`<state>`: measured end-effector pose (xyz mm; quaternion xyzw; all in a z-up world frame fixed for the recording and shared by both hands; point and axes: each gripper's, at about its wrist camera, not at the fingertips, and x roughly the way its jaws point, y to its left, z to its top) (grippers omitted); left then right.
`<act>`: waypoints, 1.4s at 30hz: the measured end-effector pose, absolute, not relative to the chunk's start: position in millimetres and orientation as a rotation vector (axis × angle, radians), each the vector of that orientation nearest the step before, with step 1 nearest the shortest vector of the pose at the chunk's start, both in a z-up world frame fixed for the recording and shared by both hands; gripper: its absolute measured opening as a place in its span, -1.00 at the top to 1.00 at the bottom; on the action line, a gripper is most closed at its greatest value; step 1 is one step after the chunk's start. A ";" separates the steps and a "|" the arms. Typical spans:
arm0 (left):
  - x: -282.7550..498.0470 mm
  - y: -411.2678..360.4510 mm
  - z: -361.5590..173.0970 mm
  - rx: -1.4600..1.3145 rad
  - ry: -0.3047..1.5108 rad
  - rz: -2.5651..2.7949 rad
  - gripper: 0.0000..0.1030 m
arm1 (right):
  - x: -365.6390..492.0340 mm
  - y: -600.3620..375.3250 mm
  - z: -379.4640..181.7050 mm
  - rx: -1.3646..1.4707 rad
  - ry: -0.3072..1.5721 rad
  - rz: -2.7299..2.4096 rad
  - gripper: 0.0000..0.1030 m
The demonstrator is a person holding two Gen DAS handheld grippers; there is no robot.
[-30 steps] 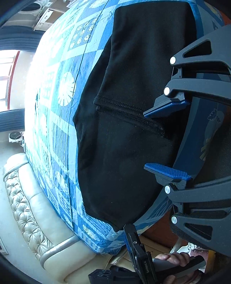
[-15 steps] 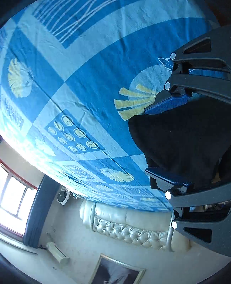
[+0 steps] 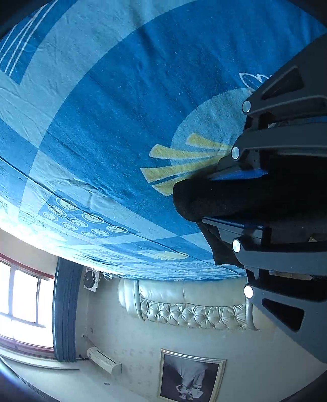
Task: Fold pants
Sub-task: 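Grasp the black leg end with the right gripper and lift it, then grasp the pants end with the left gripper while the right gripper holds the fabric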
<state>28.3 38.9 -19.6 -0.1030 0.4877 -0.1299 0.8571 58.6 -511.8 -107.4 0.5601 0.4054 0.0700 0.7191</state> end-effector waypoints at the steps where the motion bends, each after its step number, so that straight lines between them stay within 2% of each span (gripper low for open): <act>1: 27.8 39.0 -18.4 -0.216 1.019 -0.275 -0.83 | 51.4 -510.8 -106.9 1.253 0.893 0.169 0.39; 6: 27.7 38.3 -16.8 -0.215 1.013 -0.281 -0.83 | 3.1 -505.6 -107.5 1.297 0.881 0.222 0.16; 11: 27.8 38.0 -17.5 -0.233 1.020 -0.284 -0.83 | -30.8 -497.7 -116.4 1.289 0.917 0.217 0.11; 13: 27.1 37.3 -16.8 -0.228 1.016 -0.284 -0.83 | -33.0 -498.8 -122.4 1.293 0.909 0.199 0.21; 14: 26.9 36.9 -16.6 -0.223 1.015 -0.284 -0.83 | -31.8 -498.7 -124.7 1.281 0.915 0.179 0.36; 15: 26.9 36.5 -16.5 -0.219 1.014 -0.283 -0.83 | -30.6 -496.9 -126.1 1.261 0.916 0.168 0.43; 17: 26.7 36.0 -16.3 -0.214 1.012 -0.282 -0.83 | -29.2 -495.6 -125.6 1.208 0.909 0.160 0.48; 31: 28.6 41.6 -16.8 -0.213 1.009 -0.267 -0.83 | -37.3 -492.4 -116.5 1.138 0.886 0.085 0.54; 36: 24.6 40.1 -8.6 -0.190 0.977 -0.273 -0.83 | -51.4 -505.6 -114.0 1.245 0.826 0.075 0.30; 40: 25.3 41.7 -8.1 -0.186 0.970 -0.266 -0.83 | -66.8 -512.5 -77.3 1.111 0.757 -0.186 0.29; 41: 26.1 42.2 -8.9 -0.191 0.974 -0.264 -0.83 | -67.6 -509.6 -64.6 1.080 0.728 -0.205 0.23; 42: 27.2 42.8 -9.8 -0.196 0.978 -0.263 -0.83 | -66.3 -503.7 -53.4 1.063 0.702 -0.186 0.07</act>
